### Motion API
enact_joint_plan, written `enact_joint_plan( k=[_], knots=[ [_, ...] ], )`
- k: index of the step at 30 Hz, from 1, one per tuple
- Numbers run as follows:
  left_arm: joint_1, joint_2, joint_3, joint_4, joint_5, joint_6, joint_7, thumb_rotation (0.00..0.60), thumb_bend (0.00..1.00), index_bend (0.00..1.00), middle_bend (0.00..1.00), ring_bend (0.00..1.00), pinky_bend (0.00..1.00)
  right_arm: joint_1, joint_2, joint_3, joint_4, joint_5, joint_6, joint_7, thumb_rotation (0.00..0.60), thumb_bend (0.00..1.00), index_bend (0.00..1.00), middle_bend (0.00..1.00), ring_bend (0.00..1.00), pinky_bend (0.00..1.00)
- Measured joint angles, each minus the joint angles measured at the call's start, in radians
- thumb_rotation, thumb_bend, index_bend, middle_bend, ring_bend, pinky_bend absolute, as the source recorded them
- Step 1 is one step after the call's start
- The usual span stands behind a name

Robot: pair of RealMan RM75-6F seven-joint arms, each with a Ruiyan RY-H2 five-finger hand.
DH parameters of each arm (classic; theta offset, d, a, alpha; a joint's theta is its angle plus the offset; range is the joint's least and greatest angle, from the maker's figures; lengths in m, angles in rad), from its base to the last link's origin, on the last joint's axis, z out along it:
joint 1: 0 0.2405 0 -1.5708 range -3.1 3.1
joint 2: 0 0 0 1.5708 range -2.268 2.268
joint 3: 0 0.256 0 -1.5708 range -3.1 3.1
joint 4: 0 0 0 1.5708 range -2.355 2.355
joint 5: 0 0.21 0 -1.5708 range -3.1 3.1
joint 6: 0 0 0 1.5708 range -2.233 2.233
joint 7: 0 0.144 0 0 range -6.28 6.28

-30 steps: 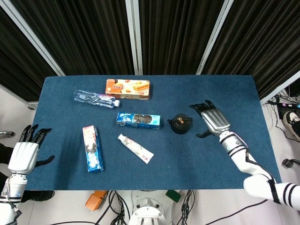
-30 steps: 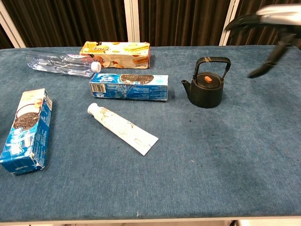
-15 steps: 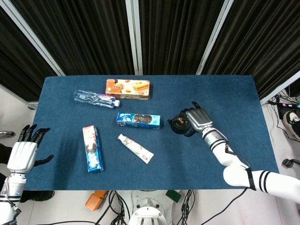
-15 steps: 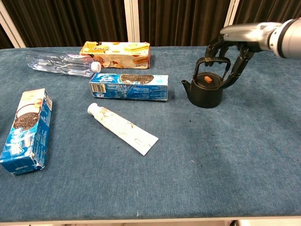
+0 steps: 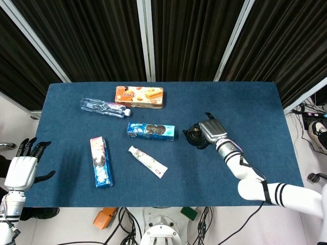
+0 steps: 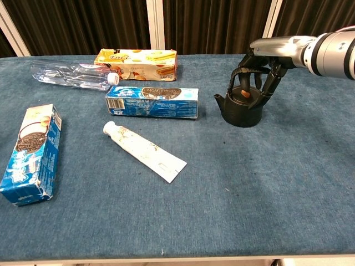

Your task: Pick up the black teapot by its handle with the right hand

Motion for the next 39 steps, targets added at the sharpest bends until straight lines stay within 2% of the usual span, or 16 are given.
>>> enact_joint_plan(
  k=[5, 14, 21, 28, 34, 39],
  knots=[
    [0.006, -0.020, 0.011, 0.087, 0.010, 0.006, -0.044, 0.600, 0.12, 0.16, 0.19, 0.06, 0.02, 0.004, -0.009, -0.010, 0.012, 0.005, -0.009, 0.022, 0.600, 0.00, 0.73, 0.61, 0.62, 0.06],
    [0.012, -0.028, 0.006, 0.081, 0.008, 0.019, -0.075, 0.600, 0.12, 0.16, 0.19, 0.06, 0.02, 0.017, -0.016, -0.030, 0.025, 0.019, -0.047, 0.051, 0.600, 0.00, 0.84, 0.70, 0.72, 0.08],
    [0.015, -0.026, 0.004, 0.070, 0.006, 0.023, -0.072, 0.600, 0.12, 0.16, 0.19, 0.06, 0.02, 0.028, -0.020, -0.043, 0.033, 0.026, -0.057, 0.062, 0.600, 0.00, 0.99, 0.83, 0.88, 0.11],
    [0.015, -0.021, 0.002, 0.053, 0.005, 0.023, -0.061, 0.600, 0.12, 0.16, 0.19, 0.06, 0.02, 0.038, -0.019, -0.043, 0.033, 0.027, -0.052, 0.074, 0.600, 0.00, 1.00, 0.93, 1.00, 0.19],
    [0.015, -0.018, 0.000, 0.041, 0.002, 0.021, -0.054, 0.600, 0.12, 0.16, 0.19, 0.06, 0.02, 0.043, -0.013, -0.032, 0.023, 0.026, -0.044, 0.091, 0.600, 0.00, 1.00, 1.00, 1.00, 0.26],
    [0.016, -0.017, 0.001, 0.035, 0.002, 0.021, -0.049, 0.600, 0.12, 0.16, 0.19, 0.06, 0.02, 0.040, -0.008, -0.021, 0.020, 0.015, -0.034, 0.114, 0.594, 0.00, 1.00, 1.00, 1.00, 0.30]
  ],
)
